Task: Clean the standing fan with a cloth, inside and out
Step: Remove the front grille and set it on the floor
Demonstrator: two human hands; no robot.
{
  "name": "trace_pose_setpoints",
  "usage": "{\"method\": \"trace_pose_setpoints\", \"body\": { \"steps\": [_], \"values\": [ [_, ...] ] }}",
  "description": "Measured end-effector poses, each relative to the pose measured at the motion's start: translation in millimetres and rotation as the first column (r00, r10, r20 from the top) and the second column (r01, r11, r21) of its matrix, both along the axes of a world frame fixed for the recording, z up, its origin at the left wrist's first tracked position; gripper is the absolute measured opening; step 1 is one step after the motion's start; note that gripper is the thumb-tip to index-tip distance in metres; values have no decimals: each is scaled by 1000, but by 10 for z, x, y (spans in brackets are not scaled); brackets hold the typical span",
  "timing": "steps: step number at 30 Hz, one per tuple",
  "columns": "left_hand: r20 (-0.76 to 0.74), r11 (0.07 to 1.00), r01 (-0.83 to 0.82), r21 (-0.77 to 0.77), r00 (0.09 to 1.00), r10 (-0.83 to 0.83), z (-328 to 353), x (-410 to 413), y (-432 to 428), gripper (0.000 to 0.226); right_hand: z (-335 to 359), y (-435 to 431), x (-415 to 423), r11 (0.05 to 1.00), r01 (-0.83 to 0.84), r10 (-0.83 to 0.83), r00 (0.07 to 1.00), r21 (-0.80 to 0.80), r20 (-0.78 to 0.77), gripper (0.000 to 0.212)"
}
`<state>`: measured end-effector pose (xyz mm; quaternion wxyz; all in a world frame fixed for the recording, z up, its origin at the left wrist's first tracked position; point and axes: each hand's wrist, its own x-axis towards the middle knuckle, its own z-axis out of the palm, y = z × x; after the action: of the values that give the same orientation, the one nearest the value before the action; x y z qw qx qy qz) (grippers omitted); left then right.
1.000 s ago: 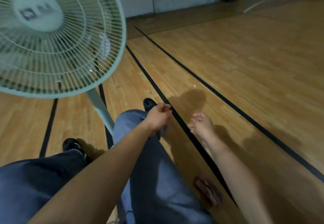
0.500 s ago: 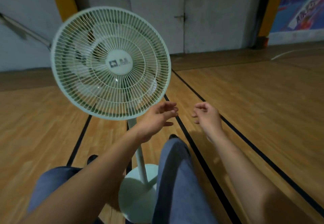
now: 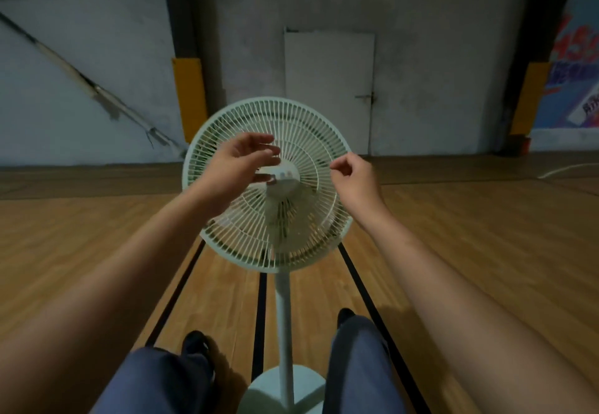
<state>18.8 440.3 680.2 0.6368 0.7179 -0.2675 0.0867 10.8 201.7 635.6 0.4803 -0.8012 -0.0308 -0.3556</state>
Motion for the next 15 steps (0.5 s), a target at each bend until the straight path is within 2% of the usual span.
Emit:
{"method": "trace_pose_setpoints", "body": {
  "steps": [3,7,11,15],
  "values": [
    [145,977,-211,5,967,208,181,140,157,22,247,185,182,997,5,-2,999,-73,37,11],
    [355,891,-453,28,838,415,312,362,265,23,545,452,407,985,43,-27,995,-170,91,15],
    [524,797,-588,140,727,444,451,570,185,31,866,719,624,978,73,-55,993,-195,100,17],
    [570,733,-616,289,726,386,619,743,50,48,1122,926,813,966,134,-115,988,-220,99,19]
  ]
}}
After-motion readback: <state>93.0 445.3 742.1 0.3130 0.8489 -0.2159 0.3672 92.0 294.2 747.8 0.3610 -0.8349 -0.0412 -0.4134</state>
